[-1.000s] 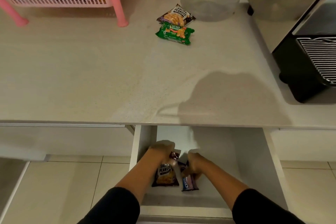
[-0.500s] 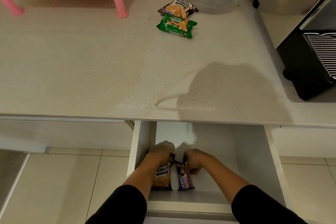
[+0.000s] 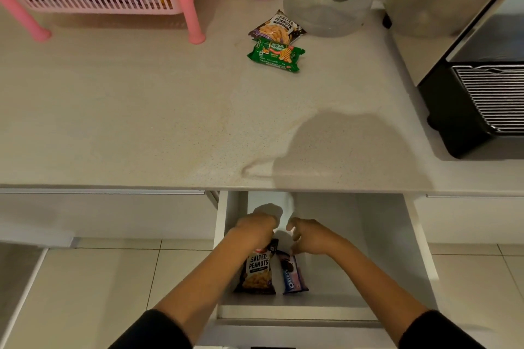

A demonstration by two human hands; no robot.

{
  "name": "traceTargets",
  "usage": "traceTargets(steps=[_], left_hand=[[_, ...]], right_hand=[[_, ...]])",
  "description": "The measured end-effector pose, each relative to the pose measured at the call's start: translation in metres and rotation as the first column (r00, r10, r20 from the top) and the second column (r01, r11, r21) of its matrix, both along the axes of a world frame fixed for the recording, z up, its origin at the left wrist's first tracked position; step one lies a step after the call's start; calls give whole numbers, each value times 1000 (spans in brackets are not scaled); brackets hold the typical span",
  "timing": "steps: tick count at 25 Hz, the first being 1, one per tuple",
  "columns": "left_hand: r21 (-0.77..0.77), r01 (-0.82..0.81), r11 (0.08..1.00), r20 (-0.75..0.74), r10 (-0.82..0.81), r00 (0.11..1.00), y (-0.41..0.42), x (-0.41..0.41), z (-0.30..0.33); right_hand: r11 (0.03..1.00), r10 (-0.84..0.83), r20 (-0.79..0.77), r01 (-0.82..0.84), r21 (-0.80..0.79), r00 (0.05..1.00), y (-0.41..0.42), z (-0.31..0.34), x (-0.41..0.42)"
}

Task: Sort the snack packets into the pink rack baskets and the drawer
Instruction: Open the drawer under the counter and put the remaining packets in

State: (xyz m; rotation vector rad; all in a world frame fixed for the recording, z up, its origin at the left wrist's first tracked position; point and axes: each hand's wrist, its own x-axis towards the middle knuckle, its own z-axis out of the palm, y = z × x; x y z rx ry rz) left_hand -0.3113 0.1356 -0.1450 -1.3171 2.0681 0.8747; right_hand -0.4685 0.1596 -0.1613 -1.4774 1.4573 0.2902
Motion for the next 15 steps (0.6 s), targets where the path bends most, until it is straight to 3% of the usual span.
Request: traceTargets(steps=[4, 7, 9, 10, 12, 15], left_hand=[[120, -8, 993, -393, 55, 918, -1, 26, 80], [207, -159, 965, -676, 259, 690, -22, 45, 131], [120, -348, 930, -788, 302, 537, -51, 54, 143], [-19, -447, 894, -808, 249, 533, -66, 57, 143], [-305, -545, 781, -749, 157, 644, -99, 63, 133], [-514, -467, 719, -564, 127, 816, -143, 62, 110]], right_hand=[[984, -94, 225, 124, -125, 970, 13, 65, -5], [931, -141, 441, 269, -245, 886, 5, 118, -7], [877, -168, 530, 372, -305, 831, -22, 146, -10], [843, -190, 562, 427, -328, 805, -41, 155, -13], [748, -212, 573, 509, -426, 792, -91, 168, -17], [572, -253, 504, 548, -611, 826, -175, 176, -19]])
